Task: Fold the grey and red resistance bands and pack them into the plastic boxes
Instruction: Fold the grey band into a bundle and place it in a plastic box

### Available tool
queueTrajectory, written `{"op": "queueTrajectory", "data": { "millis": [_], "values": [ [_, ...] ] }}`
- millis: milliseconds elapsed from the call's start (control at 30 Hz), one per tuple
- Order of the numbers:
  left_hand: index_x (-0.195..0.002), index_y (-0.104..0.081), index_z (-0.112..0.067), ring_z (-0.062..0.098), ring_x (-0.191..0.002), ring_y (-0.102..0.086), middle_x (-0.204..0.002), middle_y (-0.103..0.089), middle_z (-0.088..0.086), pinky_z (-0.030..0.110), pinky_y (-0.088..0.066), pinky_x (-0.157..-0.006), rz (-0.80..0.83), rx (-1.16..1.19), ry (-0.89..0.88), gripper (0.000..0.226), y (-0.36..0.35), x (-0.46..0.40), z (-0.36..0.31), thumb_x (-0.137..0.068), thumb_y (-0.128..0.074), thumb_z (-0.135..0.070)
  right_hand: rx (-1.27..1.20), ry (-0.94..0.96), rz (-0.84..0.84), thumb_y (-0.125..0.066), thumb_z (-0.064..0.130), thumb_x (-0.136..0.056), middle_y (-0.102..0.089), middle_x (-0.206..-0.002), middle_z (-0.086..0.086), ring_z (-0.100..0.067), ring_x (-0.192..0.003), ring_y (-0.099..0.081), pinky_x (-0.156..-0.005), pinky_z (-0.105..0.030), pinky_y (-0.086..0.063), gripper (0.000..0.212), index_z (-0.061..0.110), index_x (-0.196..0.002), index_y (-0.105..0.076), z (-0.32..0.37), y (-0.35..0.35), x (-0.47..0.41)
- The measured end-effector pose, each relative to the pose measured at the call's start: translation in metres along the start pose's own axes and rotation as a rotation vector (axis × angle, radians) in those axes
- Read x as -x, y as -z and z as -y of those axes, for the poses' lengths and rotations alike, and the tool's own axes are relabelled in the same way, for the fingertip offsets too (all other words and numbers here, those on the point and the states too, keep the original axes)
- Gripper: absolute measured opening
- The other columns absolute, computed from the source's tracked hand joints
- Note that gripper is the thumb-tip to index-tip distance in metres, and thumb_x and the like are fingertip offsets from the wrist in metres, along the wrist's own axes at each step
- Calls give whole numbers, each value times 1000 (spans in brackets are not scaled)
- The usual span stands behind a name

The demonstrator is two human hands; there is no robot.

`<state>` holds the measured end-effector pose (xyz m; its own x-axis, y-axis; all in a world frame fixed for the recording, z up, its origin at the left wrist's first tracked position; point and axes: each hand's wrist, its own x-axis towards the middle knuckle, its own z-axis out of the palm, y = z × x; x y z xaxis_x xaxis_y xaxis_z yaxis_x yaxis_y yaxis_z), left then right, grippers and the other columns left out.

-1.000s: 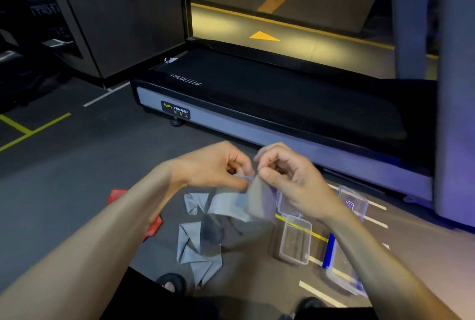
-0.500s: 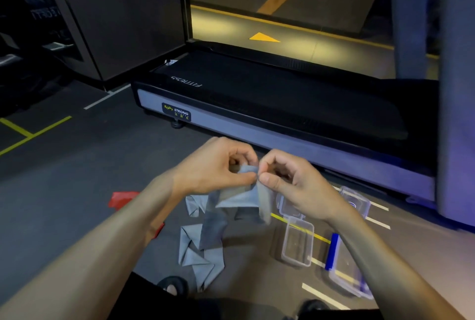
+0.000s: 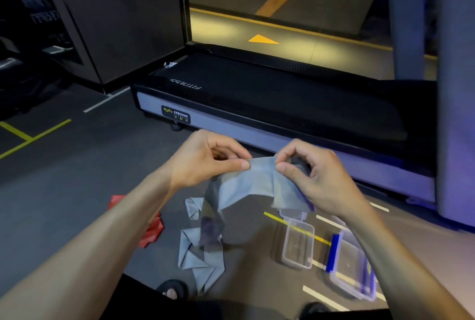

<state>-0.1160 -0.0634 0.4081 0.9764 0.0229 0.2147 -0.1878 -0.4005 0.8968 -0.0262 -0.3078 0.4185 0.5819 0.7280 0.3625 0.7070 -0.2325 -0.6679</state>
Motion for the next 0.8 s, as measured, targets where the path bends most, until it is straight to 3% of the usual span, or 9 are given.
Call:
{"op": "queueTrajectory", "data": {
  "millis": [233, 400, 467, 533, 633, 733, 800],
  "values": [
    [-90, -82, -22, 38, -77, -71, -81, -78, 4, 59, -57, -72, -48, -39, -45, 9, -1, -1, 5, -82, -85, -25, 78, 39, -114, -72, 12, -93, -69, -87, 13, -10, -87, -67, -76, -26, -50, 9, 18, -92, -67, 1, -6, -1],
    [-103, -79, -23, 18, -82, -74, -83, -78, -3, 39, -58, -83, -4, -94, 3, 22, 0, -5, 9, -83, -81, -31, 99, 61, -153, -72, 11, -93, -68, -86, 13, -9, -85, -66, -74, -24, -48, 9, 18, -92, -67, 4, -5, -2],
    [-106, -77, -21, 8, -79, -71, -85, -77, -7, 29, -56, -79, 92, -87, 58, 22, 0, -6, 11, -88, -75, -32, 104, 59, -143, -72, 11, -93, -67, -85, 14, -8, -84, -65, -73, -22, -47, 9, 18, -92, -66, 5, -5, -2],
    [-97, -76, -14, 5, -69, -60, -78, -71, -8, 22, -49, -69, 188, -107, 98, 16, 2, -6, 14, -95, -69, -29, 96, 51, -132, -72, 11, -94, -67, -85, 14, -9, -84, -65, -72, -20, -46, 10, 19, -92, -66, 6, -4, -2],
    [-86, -72, -9, 11, -70, -49, -71, -58, 8, 26, -43, -68, 285, -132, 134, 26, 8, -5, 18, -100, -64, -31, 35, 12, -128, -71, 12, -94, -67, -87, 13, -10, -86, -65, -74, -15, -45, 8, 18, -92, -66, 4, 0, -2],
    [-81, -71, -24, 6, -73, -48, -73, -59, -9, 22, -41, -72, 302, -68, 162, 22, 13, -4, 19, -98, -62, -35, -18, -23, -106, -70, 13, -95, -67, -88, 10, -12, -88, -65, -75, -17, -46, 7, 18, -93, -65, 0, 3, -2],
    [-80, -71, -28, 7, -76, -49, -77, -59, -8, 23, -41, -75, 297, 7, 187, 22, 16, -5, 20, -100, -62, -33, -62, -52, -93, -70, 13, -95, -67, -87, 6, -16, -86, -65, -76, -24, -49, 8, 19, -93, -65, -4, 4, -2]
  ]
}}
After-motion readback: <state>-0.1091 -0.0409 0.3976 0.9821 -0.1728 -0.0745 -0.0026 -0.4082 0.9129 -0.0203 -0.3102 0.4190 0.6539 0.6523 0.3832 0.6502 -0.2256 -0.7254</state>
